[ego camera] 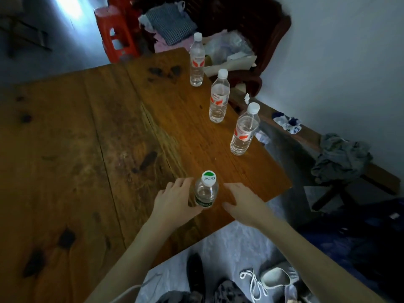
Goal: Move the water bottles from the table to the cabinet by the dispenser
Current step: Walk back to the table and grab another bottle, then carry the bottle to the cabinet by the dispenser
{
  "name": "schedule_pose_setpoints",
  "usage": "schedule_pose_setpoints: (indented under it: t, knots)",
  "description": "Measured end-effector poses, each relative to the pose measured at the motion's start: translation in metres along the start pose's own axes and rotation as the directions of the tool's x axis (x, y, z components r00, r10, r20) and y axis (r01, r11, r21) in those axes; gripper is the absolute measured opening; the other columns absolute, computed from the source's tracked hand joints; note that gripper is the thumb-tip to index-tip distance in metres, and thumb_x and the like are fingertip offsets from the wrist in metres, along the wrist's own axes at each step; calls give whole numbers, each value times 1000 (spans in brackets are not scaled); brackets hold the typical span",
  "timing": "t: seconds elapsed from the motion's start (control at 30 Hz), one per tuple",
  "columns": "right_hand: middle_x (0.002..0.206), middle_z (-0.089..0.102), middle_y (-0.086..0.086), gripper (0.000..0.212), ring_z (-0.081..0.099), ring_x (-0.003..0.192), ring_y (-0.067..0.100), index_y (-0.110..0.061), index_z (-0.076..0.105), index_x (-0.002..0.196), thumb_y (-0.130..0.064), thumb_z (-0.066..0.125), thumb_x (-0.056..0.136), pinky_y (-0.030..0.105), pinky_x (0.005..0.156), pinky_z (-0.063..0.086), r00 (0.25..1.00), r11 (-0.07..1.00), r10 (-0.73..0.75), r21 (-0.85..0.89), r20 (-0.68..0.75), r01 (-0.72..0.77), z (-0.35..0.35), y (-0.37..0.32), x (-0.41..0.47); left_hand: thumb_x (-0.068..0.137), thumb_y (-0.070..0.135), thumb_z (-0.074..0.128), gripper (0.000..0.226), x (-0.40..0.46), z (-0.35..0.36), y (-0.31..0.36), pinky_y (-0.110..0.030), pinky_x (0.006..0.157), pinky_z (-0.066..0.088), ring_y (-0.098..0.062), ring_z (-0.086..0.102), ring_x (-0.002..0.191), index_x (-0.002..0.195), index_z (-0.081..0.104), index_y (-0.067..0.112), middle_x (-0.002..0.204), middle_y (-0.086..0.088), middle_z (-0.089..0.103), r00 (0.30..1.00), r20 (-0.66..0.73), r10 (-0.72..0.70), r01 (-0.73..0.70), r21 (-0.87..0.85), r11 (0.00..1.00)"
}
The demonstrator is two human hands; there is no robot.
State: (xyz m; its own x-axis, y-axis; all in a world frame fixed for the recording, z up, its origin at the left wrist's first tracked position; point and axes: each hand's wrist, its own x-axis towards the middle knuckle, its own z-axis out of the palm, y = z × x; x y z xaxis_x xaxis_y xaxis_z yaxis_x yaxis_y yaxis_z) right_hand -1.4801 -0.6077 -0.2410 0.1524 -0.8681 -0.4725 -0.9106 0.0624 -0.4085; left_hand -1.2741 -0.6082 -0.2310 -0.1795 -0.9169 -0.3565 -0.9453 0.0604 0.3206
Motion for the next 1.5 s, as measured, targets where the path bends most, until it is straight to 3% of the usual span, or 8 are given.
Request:
schedule_pose_setpoints:
  t: [0.17, 0.3, 0.57, 0.63, 0.93, 1.13, 1.27, 1.5]
  knots:
    - [156, 36, 0, 66, 41, 138, 19, -24, 32, 153, -38, 57, 94, 44, 110, 42, 1000, 1000, -1, 17, 24, 0, 2, 2, 10, 75, 51, 83, 107, 18, 7, -1, -43, 114, 41, -17, 38, 143, 157, 18, 30, 158, 8, 37, 998, 17, 56, -48, -302, 952]
    - [151, 43, -1, 60, 46, 133, 17, -28, 39, 148, -37, 57, 91, 45, 105, 46, 999, 999, -35, 30, 29, 34, 4, 4, 17, 75, 30, 88, 79, 23, 12, 0, -23, 102, 49, -2, 55, 126, 140, 45, 36, 131, 20, 58, 993, -37, 111, -113, -528, 842]
    - [145, 49, 0, 55, 53, 119, 12, -24, 43, 146, -32, 59, 94, 21, 89, 44, 991, 971, -59, 238, 116, 30, 5, 14, 25, 70, 35, 91, 70, 17, 11, -4, -19, 92, 54, 5, 59, 109, 130, 56, 37, 108, 35, 58, 979, -150, 141, -198, -501, 843]
    - [147, 49, -1, 57, 51, 127, 14, -23, 42, 148, -33, 60, 94, 24, 95, 43, 987, 934, -36, 355, 155, -22, 2, 19, 28, 70, 36, 91, 69, 11, 8, -2, -16, 88, 53, 6, 59, 105, 131, 57, 36, 105, 38, 54, 973, -186, 137, -212, -489, 846]
    - [128, 62, -5, 28, 62, 114, 14, -30, 59, 126, -34, 55, 99, 41, 102, 51, 925, 581, 35, 746, 377, -326, -8, 30, 23, 64, 60, 79, 71, -11, -22, 16, -27, 86, 58, -3, 64, 107, 126, 63, 28, 115, 22, 66, 929, -348, 124, -302, -522, 797]
    - [127, 67, 12, 41, 64, 118, 29, -14, 62, 129, -41, 52, 99, 51, 101, 51, 876, 281, -47, 848, 480, -449, -12, 47, 13, 66, 53, 83, 71, -13, -37, 40, -29, 86, 58, -6, 65, 109, 128, 64, 25, 117, 18, 68, 909, -378, 173, -361, -513, 779]
    - [130, 66, 16, 49, 60, 124, 31, -9, 59, 133, -44, 45, 101, 53, 104, 48, 862, 133, -143, 872, 486, -470, -17, 69, 1, 65, 49, 85, 66, -7, -41, 64, -28, 82, 58, -7, 66, 105, 123, 65, 25, 113, 18, 69, 906, -353, 235, -393, -488, 779]
    - [127, 67, 18, 53, 64, 119, 32, -3, 59, 133, -42, 46, 100, 52, 103, 49, 910, -20, -65, 911, 409, -411, -33, 117, -37, 63, 51, 86, 60, 4, -35, 124, -21, 79, 57, -3, 65, 101, 116, 60, 41, 107, 28, 65, 858, -311, 408, -507, -392, 767]
